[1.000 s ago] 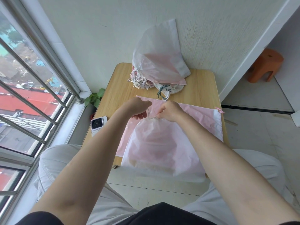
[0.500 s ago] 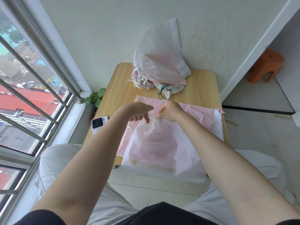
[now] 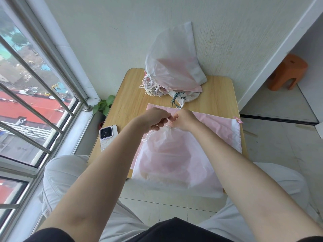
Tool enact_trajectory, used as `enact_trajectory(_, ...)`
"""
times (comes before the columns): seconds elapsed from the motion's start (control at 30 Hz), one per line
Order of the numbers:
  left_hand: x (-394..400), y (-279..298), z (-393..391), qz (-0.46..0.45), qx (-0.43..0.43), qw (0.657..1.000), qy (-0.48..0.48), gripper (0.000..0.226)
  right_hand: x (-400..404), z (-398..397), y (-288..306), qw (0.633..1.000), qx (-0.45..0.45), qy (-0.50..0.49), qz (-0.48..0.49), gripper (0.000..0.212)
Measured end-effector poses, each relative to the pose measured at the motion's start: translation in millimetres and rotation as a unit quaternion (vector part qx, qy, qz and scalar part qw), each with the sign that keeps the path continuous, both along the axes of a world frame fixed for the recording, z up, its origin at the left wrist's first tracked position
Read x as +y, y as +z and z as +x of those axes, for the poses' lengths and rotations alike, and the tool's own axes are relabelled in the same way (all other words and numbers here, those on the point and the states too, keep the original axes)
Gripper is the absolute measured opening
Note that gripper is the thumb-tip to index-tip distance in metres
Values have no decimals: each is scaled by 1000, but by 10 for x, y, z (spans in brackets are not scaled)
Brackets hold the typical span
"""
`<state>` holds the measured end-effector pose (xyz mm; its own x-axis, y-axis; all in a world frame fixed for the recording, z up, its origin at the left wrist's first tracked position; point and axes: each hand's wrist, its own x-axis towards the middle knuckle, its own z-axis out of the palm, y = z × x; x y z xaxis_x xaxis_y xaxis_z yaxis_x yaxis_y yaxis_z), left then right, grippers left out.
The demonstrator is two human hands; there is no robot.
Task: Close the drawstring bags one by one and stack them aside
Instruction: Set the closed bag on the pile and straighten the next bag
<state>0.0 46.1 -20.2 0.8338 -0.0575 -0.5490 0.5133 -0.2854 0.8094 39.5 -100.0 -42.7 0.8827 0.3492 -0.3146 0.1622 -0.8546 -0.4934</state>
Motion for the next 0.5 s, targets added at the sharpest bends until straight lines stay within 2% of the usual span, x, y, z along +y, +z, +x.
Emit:
enact_trajectory(0.1, -59, -120, -56, -77, -57, 991, 96, 25, 34, -3, 6, 1000, 3, -9, 12, 15)
enact_trajectory(0.17, -76, -181, -79, -143, -54, 981, 122, 27, 30, -5, -7, 1000, 3, -11, 14, 15)
enact_trajectory(0.23, -58, -223, -83, -158, -43, 976, 141, 23, -1, 4, -34, 1000, 16, -11, 15, 12)
enact_trajectory(0.33, -12, -279, -78, -111, -34, 981, 158, 21, -56, 11, -57, 998, 38, -12, 41, 11)
enact_trajectory(0.5, 24, -326, -86, 26, -53, 982, 181, 21, -72, 69, -30, 997, 33, -5, 65, 9)
